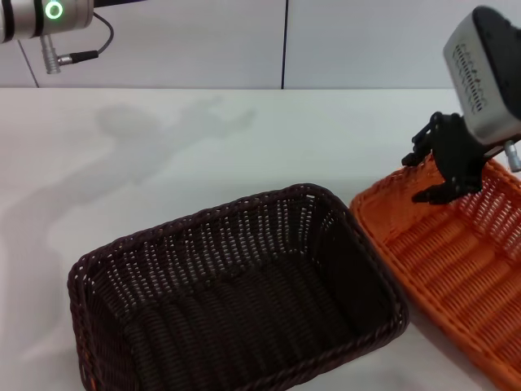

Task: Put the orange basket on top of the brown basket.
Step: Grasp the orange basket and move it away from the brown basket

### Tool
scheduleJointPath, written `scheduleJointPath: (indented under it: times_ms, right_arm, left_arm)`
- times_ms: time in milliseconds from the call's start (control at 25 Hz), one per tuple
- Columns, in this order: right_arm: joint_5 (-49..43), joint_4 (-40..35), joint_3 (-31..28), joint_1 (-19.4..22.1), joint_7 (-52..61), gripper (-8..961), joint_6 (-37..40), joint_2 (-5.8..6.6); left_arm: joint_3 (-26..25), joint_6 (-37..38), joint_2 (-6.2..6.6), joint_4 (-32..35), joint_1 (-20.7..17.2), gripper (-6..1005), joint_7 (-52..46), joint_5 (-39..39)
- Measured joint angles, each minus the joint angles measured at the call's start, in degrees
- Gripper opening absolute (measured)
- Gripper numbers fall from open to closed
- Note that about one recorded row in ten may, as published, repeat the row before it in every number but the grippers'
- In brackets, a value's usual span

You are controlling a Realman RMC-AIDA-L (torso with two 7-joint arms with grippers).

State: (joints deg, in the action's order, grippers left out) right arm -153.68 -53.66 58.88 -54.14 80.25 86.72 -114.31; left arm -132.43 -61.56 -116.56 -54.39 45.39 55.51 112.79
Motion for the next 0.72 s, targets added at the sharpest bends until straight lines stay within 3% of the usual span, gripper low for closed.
scheduleJointPath:
  times_ms: [280, 720]
  right_arm:
    - [0.0, -2.7, -1.3, 0.5, 0.4, 546, 1.6, 0.2]
    - [0.7, 3.0, -0.7, 0.0, -2.9, 547, -4.0, -0.31]
  left_arm:
    - [-0.1, 0.2, 0.01, 0.7, -0.6, 847, -0.1, -0.1]
    - [0.0, -0.1, -0.32, 0.7, -0.4, 847, -0.6, -0.8]
